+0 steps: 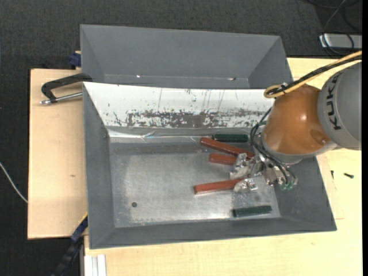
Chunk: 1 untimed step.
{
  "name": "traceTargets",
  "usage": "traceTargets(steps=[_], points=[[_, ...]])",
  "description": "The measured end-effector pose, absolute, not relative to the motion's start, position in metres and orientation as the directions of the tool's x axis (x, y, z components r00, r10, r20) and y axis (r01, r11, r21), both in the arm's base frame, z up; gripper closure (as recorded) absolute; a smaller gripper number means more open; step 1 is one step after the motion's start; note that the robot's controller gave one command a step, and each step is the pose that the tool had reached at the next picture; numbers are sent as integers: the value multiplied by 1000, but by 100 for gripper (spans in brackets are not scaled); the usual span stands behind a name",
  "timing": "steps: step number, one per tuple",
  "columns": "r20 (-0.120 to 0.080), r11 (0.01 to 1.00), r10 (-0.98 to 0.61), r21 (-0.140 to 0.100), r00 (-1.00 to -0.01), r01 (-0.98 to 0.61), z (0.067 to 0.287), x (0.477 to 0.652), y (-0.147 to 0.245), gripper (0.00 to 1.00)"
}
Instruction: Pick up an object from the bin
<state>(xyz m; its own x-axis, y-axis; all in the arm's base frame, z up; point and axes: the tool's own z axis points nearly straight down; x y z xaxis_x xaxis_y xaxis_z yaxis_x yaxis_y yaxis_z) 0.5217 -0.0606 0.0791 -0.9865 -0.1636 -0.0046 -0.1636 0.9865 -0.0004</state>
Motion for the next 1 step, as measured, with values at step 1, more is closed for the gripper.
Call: traceTargets(steps=[1], points=[[-5,987,-164,0,-987,-164,79,522,-61,100]])
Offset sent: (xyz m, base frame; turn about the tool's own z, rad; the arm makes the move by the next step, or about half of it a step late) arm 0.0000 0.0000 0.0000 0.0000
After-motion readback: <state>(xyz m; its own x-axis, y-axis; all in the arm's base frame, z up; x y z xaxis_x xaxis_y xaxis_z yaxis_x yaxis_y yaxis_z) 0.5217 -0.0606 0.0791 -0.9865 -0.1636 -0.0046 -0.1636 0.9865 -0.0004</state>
